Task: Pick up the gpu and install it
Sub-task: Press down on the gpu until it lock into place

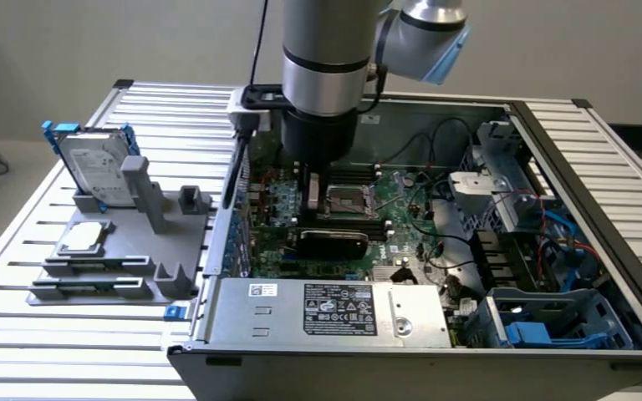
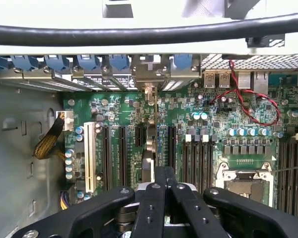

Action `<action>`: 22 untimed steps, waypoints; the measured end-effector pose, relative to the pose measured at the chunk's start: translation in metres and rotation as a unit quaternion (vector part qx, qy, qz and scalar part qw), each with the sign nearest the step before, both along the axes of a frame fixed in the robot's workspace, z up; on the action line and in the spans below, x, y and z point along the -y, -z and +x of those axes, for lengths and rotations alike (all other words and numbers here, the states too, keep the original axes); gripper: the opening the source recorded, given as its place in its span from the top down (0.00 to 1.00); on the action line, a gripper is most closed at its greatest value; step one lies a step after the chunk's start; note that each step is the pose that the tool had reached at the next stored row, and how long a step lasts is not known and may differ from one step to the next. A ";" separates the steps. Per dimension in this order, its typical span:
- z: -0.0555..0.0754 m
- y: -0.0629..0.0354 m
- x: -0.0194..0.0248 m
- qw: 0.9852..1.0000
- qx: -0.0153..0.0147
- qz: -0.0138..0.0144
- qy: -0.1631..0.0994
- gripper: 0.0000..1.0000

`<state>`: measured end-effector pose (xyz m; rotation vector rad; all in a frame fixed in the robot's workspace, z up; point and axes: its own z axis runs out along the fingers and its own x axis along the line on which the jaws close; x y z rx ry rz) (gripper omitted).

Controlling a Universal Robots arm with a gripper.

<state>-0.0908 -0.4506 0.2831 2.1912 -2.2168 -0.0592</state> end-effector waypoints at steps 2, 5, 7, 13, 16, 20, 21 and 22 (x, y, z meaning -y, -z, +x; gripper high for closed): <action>-0.003 -0.0012 0.0000 1.000 0.000 0.000 0.000 0.89; -0.008 -0.0039 0.0000 1.000 0.000 0.000 0.000 0.89; -0.012 -0.0062 0.0000 1.000 -0.002 0.000 0.000 0.89; -0.029 -0.0083 0.0000 1.000 -0.006 0.000 0.000 0.89; -0.036 -0.0083 -0.0001 1.000 -0.010 -0.001 0.000 0.89; -0.041 -0.0085 0.0000 1.000 -0.017 -0.008 0.000 0.89; -0.041 -0.0084 0.0000 1.000 -0.019 -0.009 0.000 0.89; -0.042 -0.0084 0.0000 1.000 -0.021 -0.011 0.000 0.89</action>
